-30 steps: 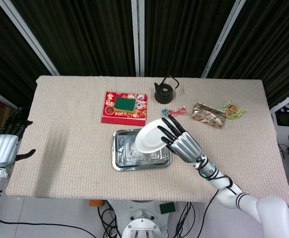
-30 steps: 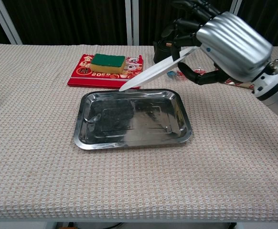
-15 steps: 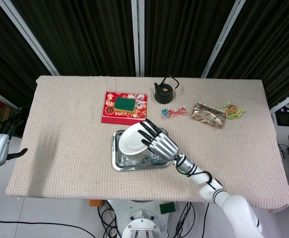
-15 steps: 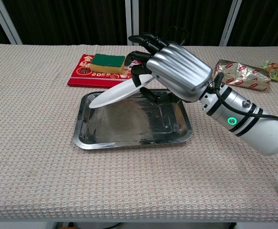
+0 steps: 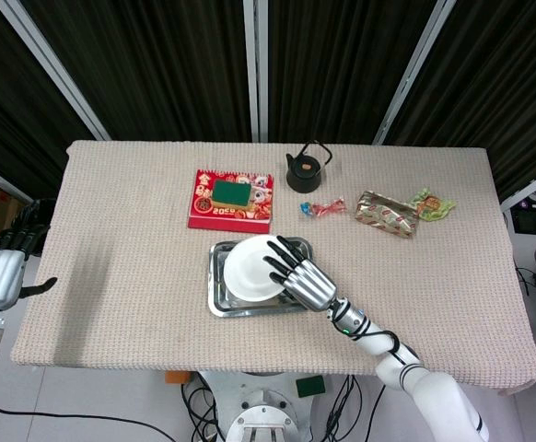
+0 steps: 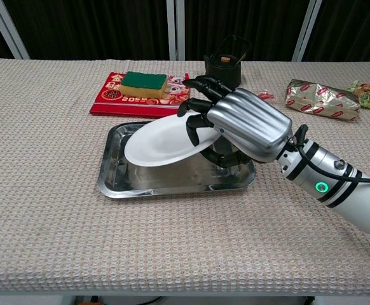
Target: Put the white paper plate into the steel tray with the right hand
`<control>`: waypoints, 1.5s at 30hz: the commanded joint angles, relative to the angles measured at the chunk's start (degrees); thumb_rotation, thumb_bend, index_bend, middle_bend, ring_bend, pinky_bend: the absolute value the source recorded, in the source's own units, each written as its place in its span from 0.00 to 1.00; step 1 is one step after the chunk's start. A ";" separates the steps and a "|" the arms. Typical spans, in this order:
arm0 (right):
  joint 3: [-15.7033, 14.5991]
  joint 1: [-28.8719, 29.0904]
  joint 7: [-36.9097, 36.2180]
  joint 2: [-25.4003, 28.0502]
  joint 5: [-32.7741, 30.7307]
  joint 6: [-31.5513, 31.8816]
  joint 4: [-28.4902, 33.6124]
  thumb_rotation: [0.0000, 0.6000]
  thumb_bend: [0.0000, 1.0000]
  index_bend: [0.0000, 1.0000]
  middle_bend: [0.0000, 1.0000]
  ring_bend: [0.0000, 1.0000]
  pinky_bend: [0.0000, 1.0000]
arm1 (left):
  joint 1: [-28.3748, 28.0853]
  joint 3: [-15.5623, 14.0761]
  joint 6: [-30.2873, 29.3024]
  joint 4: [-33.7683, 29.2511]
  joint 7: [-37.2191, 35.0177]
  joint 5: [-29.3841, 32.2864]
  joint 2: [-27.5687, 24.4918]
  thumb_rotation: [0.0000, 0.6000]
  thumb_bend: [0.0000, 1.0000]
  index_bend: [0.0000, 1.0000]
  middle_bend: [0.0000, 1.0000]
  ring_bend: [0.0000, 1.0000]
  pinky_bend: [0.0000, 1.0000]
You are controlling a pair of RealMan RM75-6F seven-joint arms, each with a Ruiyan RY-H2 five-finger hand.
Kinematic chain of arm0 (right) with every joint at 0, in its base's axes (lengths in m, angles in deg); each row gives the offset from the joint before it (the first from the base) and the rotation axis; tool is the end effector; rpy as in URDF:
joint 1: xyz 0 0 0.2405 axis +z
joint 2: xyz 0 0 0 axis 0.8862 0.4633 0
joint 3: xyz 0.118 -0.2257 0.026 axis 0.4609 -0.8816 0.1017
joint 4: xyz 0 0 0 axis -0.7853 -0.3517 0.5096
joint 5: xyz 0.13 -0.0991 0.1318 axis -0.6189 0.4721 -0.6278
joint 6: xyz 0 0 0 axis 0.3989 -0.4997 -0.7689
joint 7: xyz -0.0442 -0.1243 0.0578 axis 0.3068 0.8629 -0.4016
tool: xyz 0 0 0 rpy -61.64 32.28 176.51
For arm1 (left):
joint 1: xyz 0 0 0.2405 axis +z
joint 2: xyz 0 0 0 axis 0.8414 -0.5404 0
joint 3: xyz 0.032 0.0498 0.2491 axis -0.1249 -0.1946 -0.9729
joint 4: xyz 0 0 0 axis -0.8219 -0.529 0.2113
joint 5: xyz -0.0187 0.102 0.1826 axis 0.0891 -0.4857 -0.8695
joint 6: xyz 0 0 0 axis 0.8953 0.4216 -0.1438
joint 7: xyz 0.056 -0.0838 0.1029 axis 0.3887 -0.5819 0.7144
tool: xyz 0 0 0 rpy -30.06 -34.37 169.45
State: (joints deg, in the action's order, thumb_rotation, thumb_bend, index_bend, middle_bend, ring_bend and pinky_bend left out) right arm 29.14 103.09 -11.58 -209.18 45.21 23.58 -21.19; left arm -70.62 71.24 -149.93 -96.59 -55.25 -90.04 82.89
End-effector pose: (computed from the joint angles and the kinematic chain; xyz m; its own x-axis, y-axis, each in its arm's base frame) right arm -0.1468 -0.3064 -0.1077 0.3905 0.1446 0.9092 -0.5400 -0.7639 0.3534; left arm -0.3446 0.2452 0.1586 0.4543 -0.0014 0.8908 0.8906 -0.0237 -0.4542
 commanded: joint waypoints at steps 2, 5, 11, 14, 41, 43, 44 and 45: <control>-0.63 -0.43 -0.17 0.46 -0.39 -0.49 0.96 1.00 0.48 1.00 0.22 0.00 0.00 | -0.07 0.00 0.05 -0.22 0.30 -0.07 -0.04 1.00 0.11 0.16 0.19 0.14 0.16; -1.44 -0.73 -0.28 1.25 -0.38 -1.15 2.18 1.00 0.46 0.96 0.21 0.00 0.00 | -0.06 -0.05 0.06 -0.38 0.42 -0.15 -0.08 1.00 0.11 0.16 0.19 0.14 0.16; -2.65 -1.05 1.16 3.96 -0.65 -3.73 6.67 1.00 0.34 0.78 0.18 0.00 0.00 | -0.18 -0.26 -0.08 -0.91 0.49 -0.87 -0.44 1.00 0.11 0.16 0.19 0.14 0.16; -3.01 -0.97 2.04 5.61 -0.90 -5.37 9.94 1.00 0.30 0.70 0.17 0.00 0.00 | -0.26 -0.16 0.09 -1.15 0.62 -0.70 -0.59 1.00 0.11 0.16 0.19 0.14 0.16; 0.67 1.89 14.89 27.70 -12.37 -25.89 53.70 1.00 0.09 0.00 0.00 0.00 0.00 | -0.15 0.12 0.08 -2.75 1.89 -0.01 -1.10 1.00 0.11 0.16 0.19 0.14 0.16; 1.30 1.85 16.52 28.37 -13.96 -27.29 55.29 1.00 0.08 0.00 0.00 0.00 0.00 | -0.10 0.11 0.03 -2.92 2.14 0.03 -1.11 1.00 0.11 0.16 0.19 0.14 0.16; 1.52 1.78 17.10 28.62 -14.37 -27.51 55.84 1.00 0.08 0.00 0.00 0.00 0.00 | -0.09 0.11 0.01 -2.99 2.23 0.05 -1.12 1.00 0.11 0.16 0.19 0.14 0.16; 1.71 1.67 17.76 28.82 -14.66 -27.54 56.23 1.00 0.08 0.00 0.00 0.00 0.00 | -0.07 0.11 0.00 -3.05 2.30 0.07 -1.13 1.00 0.11 0.16 0.19 0.14 0.16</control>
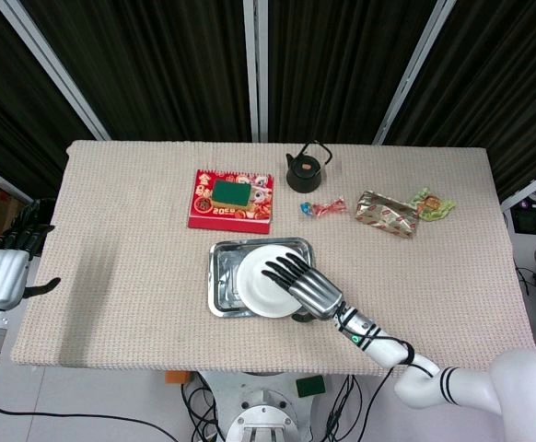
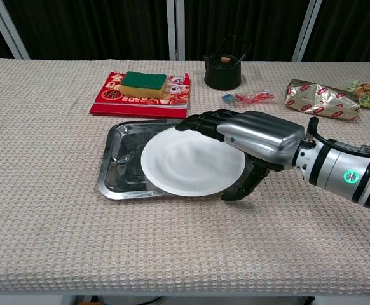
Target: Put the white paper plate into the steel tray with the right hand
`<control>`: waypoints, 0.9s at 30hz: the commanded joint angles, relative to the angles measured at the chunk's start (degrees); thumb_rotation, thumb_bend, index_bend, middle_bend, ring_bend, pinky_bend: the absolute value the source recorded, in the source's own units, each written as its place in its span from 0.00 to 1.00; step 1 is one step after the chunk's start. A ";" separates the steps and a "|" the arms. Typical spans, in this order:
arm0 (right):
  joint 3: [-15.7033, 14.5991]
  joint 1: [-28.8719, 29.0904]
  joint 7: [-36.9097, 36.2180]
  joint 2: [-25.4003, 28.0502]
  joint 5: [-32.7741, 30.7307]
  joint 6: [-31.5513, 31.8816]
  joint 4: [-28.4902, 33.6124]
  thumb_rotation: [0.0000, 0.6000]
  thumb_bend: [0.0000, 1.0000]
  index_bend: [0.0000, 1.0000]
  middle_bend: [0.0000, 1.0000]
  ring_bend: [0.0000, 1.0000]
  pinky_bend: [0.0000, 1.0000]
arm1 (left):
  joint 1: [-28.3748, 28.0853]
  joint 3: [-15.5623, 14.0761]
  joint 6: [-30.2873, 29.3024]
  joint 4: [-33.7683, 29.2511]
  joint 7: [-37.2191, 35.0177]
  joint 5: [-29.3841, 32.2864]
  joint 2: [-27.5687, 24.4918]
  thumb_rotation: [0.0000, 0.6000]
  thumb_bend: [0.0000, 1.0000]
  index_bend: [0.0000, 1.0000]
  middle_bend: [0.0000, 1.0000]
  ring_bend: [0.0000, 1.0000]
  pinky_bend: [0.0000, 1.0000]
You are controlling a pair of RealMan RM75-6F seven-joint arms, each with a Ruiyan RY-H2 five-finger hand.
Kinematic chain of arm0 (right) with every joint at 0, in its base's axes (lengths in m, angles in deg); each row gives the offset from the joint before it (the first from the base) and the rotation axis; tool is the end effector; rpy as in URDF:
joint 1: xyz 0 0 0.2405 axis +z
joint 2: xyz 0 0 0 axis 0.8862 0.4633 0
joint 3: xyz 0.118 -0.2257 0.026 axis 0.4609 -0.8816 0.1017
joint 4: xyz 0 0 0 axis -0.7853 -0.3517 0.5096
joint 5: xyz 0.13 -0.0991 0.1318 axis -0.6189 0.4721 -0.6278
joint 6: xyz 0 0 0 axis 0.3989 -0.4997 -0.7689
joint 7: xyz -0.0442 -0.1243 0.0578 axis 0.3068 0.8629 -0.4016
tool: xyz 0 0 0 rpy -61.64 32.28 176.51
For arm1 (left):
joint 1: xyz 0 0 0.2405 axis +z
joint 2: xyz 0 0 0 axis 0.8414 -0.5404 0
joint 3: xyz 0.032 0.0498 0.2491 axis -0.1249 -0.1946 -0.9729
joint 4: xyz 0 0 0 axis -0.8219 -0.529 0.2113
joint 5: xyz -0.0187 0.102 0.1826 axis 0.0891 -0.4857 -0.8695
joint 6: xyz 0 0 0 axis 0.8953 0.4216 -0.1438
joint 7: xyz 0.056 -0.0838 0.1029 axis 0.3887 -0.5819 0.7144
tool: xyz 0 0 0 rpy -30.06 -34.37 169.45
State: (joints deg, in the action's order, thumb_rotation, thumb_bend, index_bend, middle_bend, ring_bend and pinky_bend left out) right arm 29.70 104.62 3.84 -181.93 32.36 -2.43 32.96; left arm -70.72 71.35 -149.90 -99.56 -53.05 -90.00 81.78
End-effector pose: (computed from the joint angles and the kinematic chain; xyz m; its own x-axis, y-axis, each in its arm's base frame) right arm -0.1407 -0.2881 -0.0758 0.4703 -0.2784 0.8374 -0.7138 -0.6780 0.1754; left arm -0.3361 0.2446 0.1585 0.4604 0.0014 0.8877 0.8873 -0.0325 -0.4601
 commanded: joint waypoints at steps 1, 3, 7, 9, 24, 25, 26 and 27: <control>1.37 -0.04 3.20 1.82 -2.11 -1.46 2.52 1.00 0.08 0.00 0.00 0.00 0.00 | 0.05 0.00 -0.01 -0.17 0.19 0.09 -0.06 1.00 0.11 0.16 0.19 0.14 0.16; 1.79 -0.38 4.03 2.19 -2.45 -0.99 3.15 1.00 0.08 0.00 0.00 0.00 0.00 | 0.06 0.03 -0.02 -0.30 0.34 0.15 -0.13 1.00 0.11 0.16 0.19 0.14 0.16; 2.61 -1.57 5.73 3.44 -3.38 0.48 4.57 1.00 0.08 0.00 0.00 0.00 0.00 | 0.05 0.09 -0.09 -0.70 0.65 0.14 -0.32 1.00 0.11 0.16 0.19 0.14 0.16; 2.53 -2.01 6.19 4.98 -4.14 0.01 6.19 1.00 0.07 0.00 0.00 0.00 0.00 | 0.06 0.10 -0.17 -0.92 0.84 0.10 -0.38 1.00 0.11 0.16 0.19 0.14 0.16; -1.52 -19.96 16.30 29.58 -8.12 20.71 21.66 1.00 0.09 0.00 0.00 0.00 0.00 | 2.95 -1.29 -5.50 -4.55 2.71 -2.58 -1.85 1.00 0.11 0.16 0.19 0.14 0.16; -1.67 -21.55 16.56 31.19 -9.88 21.69 22.06 1.00 0.09 0.00 0.00 0.00 0.00 | 3.23 -1.63 -5.84 -4.85 2.64 -3.03 -1.99 1.00 0.11 0.16 0.19 0.14 0.16; -1.81 -23.11 16.57 32.71 -11.80 22.48 22.35 1.00 0.09 0.00 0.00 0.00 0.00 | 3.52 -2.00 -6.16 -5.11 2.57 -3.50 -2.14 1.00 0.11 0.16 0.19 0.14 0.16; -1.79 -25.04 16.29 34.54 -14.58 23.29 22.50 1.00 0.09 0.00 0.00 0.00 0.00 | 3.89 -2.56 -6.48 -5.45 2.48 -4.16 -2.36 1.00 0.11 0.16 0.19 0.14 0.16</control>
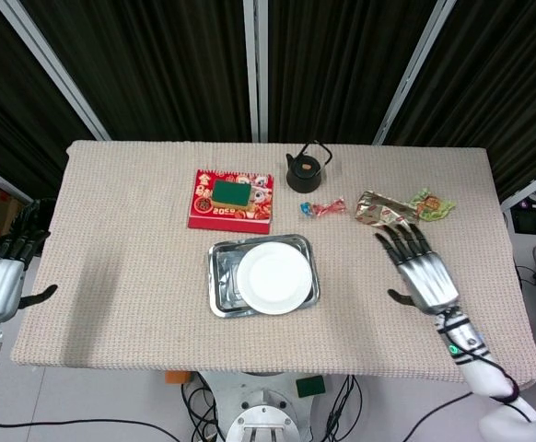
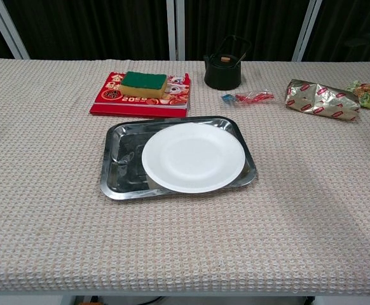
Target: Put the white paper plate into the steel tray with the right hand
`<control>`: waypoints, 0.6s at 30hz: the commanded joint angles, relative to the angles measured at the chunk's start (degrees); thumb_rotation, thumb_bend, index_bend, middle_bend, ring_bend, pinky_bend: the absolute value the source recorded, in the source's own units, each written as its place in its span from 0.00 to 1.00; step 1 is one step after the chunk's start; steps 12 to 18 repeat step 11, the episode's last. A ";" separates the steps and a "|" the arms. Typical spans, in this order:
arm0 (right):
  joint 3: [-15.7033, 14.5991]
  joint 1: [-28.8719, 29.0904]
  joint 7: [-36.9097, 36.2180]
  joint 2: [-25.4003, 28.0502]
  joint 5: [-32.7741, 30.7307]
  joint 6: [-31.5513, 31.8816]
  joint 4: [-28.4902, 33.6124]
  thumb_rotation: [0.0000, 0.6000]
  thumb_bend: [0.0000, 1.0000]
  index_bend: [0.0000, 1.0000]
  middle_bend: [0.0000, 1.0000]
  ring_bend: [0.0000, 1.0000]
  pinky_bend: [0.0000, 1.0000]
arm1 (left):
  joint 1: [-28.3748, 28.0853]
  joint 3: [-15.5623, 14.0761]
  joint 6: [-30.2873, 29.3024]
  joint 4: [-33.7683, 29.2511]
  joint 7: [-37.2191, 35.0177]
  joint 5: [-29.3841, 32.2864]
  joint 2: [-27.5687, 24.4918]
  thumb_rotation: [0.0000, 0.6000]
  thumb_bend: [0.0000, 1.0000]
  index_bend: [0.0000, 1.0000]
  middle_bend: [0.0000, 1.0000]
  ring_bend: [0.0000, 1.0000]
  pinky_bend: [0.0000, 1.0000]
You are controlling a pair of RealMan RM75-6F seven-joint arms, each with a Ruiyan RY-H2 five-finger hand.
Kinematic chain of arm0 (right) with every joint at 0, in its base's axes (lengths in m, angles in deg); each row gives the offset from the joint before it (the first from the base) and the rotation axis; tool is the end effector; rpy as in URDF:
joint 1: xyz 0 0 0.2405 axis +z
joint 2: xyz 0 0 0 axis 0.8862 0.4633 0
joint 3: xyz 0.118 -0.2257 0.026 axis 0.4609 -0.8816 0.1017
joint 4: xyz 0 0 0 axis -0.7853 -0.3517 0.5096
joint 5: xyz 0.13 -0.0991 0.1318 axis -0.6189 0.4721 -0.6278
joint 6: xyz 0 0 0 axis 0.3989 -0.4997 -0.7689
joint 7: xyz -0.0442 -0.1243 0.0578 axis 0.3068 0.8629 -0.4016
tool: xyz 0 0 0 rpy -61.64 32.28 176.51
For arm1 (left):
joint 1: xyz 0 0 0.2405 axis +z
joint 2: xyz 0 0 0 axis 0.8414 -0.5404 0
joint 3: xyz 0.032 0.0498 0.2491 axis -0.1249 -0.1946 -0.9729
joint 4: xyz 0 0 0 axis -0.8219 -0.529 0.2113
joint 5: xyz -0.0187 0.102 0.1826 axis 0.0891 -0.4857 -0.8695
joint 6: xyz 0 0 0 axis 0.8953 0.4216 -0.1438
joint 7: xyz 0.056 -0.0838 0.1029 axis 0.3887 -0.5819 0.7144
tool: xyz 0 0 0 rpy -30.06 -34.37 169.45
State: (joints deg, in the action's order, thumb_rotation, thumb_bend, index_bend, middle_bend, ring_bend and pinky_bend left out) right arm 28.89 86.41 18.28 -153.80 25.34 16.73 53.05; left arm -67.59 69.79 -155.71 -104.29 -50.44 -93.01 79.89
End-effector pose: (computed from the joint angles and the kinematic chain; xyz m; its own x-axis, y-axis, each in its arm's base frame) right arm -0.2456 -0.2541 0.1027 0.5679 -0.0208 0.8228 -0.7899 -0.2949 0.5377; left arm -0.3249 0.2182 0.1638 0.4671 -0.0384 0.8834 0.8817 -0.0546 -0.4686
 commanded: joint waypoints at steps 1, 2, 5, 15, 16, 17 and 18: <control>-0.89 -8.20 1.41 7.61 -9.71 4.56 2.38 1.00 0.09 0.00 0.00 0.00 0.00 | 1.04 -1.48 -0.84 -0.97 -0.18 -1.66 -0.67 1.00 0.11 0.16 0.19 0.14 0.16; -0.79 -9.85 0.60 9.04 -12.46 4.74 2.39 1.00 0.09 0.00 0.00 0.00 0.00 | 1.42 -2.20 -0.96 -1.31 -0.27 -2.34 -1.02 1.00 0.11 0.16 0.19 0.14 0.16; -0.69 -12.80 -2.35 11.29 -15.89 4.92 2.31 1.00 0.10 0.00 0.00 0.00 0.00 | 2.28 -4.05 -0.83 -2.06 -0.34 -3.83 -1.99 0.99 0.11 0.16 0.19 0.14 0.16; -1.29 -15.83 -5.86 10.66 -12.53 6.09 -0.83 1.00 0.10 0.00 0.00 0.00 0.00 | 4.81 -6.20 -2.98 -3.70 1.74 -5.45 -3.49 0.89 0.11 0.16 0.17 0.13 0.16; -1.29 -15.83 -5.86 10.66 -12.53 6.09 -0.83 1.00 0.10 0.00 0.00 0.00 0.00 | 4.81 -6.20 -2.98 -3.70 1.74 -5.45 -3.49 0.89 0.11 0.16 0.17 0.13 0.16; -1.29 -15.83 -5.86 10.66 -12.53 6.09 -0.83 1.00 0.10 0.00 0.00 0.00 0.00 | 4.81 -6.20 -2.98 -3.70 1.74 -5.45 -3.49 0.89 0.11 0.16 0.17 0.13 0.16; -1.29 -15.83 -5.86 10.66 -12.53 6.09 -0.83 1.00 0.10 0.00 0.00 0.00 0.00 | 4.81 -6.20 -2.98 -3.70 1.74 -5.45 -3.49 0.89 0.11 0.16 0.17 0.13 0.16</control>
